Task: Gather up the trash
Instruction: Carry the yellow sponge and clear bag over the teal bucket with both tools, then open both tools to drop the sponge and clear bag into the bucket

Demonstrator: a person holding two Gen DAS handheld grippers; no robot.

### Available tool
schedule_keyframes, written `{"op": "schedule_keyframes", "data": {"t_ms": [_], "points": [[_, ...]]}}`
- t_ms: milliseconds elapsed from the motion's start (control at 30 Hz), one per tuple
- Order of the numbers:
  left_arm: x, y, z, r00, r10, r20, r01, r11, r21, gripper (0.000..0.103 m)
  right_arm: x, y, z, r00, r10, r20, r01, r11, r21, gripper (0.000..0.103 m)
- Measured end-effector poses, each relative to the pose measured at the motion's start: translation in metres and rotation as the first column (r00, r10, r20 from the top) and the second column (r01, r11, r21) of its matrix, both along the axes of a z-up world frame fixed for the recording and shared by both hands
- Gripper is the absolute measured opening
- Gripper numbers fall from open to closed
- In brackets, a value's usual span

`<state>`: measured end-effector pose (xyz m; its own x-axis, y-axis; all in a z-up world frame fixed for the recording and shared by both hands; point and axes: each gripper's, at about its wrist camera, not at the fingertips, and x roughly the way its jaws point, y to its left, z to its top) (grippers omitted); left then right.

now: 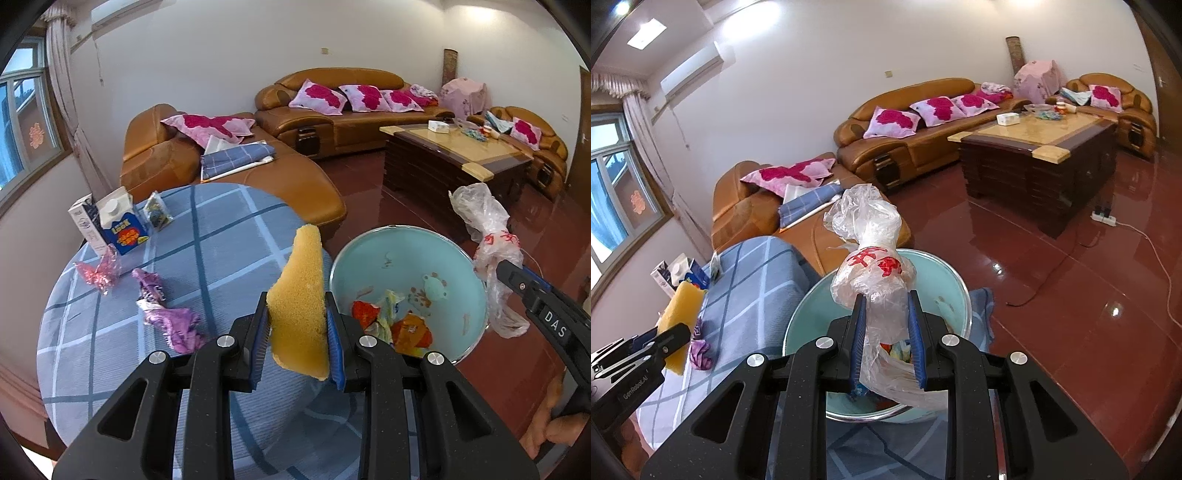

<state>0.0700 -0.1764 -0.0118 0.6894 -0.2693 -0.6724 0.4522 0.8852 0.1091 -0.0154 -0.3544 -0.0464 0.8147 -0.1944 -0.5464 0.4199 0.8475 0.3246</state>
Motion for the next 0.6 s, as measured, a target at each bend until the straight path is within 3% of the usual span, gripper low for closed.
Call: {"op": "schedule_keyframes", "data": {"t_ms": [600], "points": [[0.0,-0.056,-0.024,0.997,-0.064,-0.044,0.067,0.997,0.05,0.028,0.005,-0.017,-0.022,0.997,-0.035,-0.063,0.036,0.999,0.013,0.023]]}}
